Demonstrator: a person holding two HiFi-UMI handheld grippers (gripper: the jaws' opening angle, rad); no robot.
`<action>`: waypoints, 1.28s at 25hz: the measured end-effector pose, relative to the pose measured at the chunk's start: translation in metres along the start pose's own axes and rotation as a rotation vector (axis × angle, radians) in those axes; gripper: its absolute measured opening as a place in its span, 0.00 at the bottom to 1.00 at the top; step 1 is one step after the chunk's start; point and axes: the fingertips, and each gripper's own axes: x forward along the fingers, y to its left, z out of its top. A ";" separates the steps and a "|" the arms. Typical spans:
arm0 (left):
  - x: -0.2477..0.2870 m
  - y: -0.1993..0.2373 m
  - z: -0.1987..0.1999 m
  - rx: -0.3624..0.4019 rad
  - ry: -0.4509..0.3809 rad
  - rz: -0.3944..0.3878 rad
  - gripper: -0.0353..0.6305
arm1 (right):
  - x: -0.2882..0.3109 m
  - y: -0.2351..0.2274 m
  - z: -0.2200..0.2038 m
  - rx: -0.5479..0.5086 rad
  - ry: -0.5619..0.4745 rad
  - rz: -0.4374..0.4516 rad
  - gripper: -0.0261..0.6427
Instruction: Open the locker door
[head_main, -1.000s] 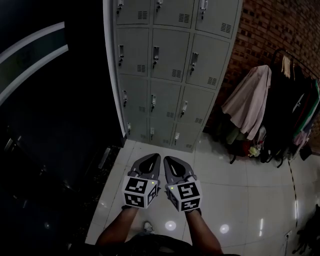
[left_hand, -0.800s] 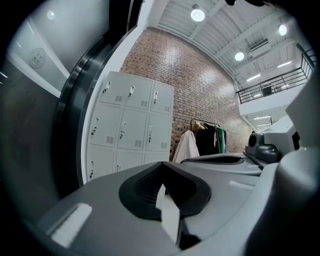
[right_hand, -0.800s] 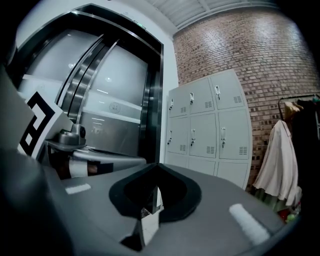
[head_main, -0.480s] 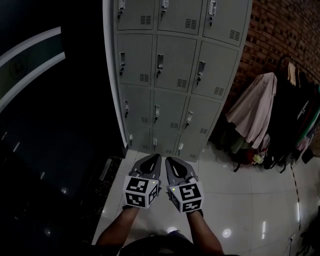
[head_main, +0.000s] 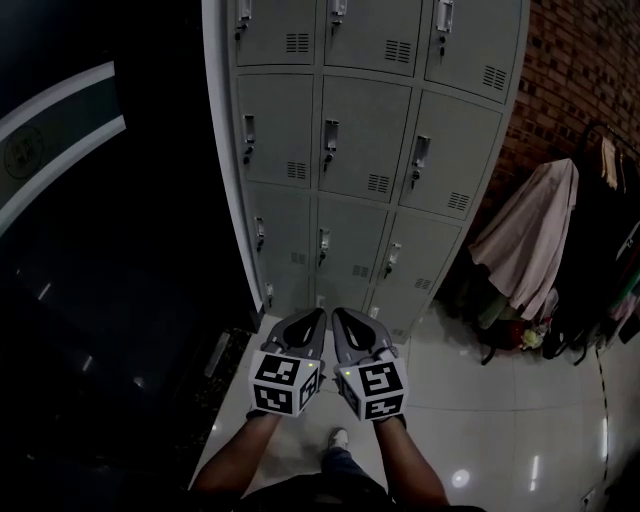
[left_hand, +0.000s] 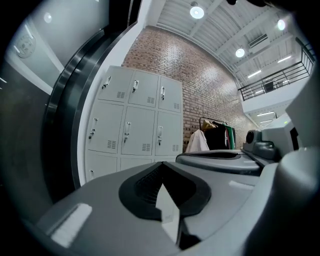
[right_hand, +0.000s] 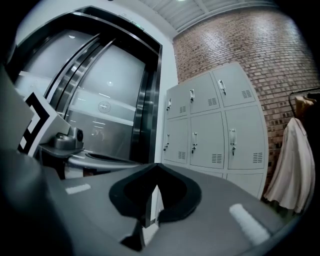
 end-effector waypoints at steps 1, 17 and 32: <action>0.011 0.006 0.004 0.000 -0.004 0.007 0.06 | 0.011 -0.008 0.002 -0.002 -0.005 0.005 0.04; 0.181 0.067 0.050 -0.003 -0.033 0.100 0.06 | 0.145 -0.138 0.024 0.009 -0.056 0.087 0.04; 0.249 0.122 0.060 -0.022 -0.056 0.128 0.06 | 0.228 -0.175 0.019 0.012 -0.060 0.106 0.04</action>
